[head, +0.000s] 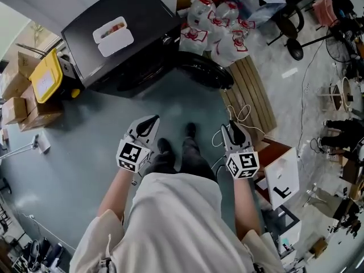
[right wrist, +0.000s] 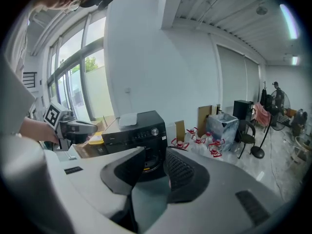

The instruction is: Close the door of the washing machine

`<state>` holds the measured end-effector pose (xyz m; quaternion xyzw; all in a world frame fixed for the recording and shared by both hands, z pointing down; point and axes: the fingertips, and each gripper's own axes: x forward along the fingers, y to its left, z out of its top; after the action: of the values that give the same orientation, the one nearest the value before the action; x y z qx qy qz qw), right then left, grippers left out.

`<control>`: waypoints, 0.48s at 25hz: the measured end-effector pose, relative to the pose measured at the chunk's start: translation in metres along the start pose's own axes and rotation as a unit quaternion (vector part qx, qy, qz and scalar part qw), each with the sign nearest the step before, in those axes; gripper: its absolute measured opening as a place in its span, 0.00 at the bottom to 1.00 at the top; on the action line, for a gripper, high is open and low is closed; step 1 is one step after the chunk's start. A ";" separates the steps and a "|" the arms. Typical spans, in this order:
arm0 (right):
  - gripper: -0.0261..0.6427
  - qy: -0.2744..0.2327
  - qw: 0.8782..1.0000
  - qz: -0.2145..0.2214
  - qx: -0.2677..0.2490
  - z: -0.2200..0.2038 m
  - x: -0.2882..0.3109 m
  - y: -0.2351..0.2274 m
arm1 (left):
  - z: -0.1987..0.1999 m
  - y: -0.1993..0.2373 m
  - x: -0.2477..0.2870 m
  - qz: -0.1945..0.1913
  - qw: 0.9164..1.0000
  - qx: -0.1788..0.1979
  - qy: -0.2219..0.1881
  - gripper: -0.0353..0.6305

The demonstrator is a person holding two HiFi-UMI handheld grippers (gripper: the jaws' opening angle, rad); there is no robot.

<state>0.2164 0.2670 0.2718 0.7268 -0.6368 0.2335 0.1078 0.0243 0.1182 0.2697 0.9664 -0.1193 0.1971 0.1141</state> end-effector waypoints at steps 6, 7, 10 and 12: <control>0.26 0.034 0.999 0.031 -0.007 -0.018 0.058 -0.050 | -0.017 0.012 0.055 0.030 0.999 -0.016 0.016 0.06; 0.26 0.039 0.999 0.036 -0.008 -0.022 0.067 -0.058 | -0.022 0.013 0.065 0.033 0.999 -0.019 0.019 0.06; 0.26 0.056 0.997 0.049 -0.013 -0.037 0.092 -0.081 | -0.036 0.014 0.096 0.040 0.998 -0.029 0.027 0.06; 0.26 0.069 0.996 0.055 -0.019 -0.049 0.109 -0.097 | -0.046 0.017 0.117 0.044 0.998 -0.031 0.034 0.06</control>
<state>0.3097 0.2096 0.3802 0.6705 -0.6715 0.2764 0.1521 0.1081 0.0924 0.3613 0.9489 -0.1640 0.2305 0.1396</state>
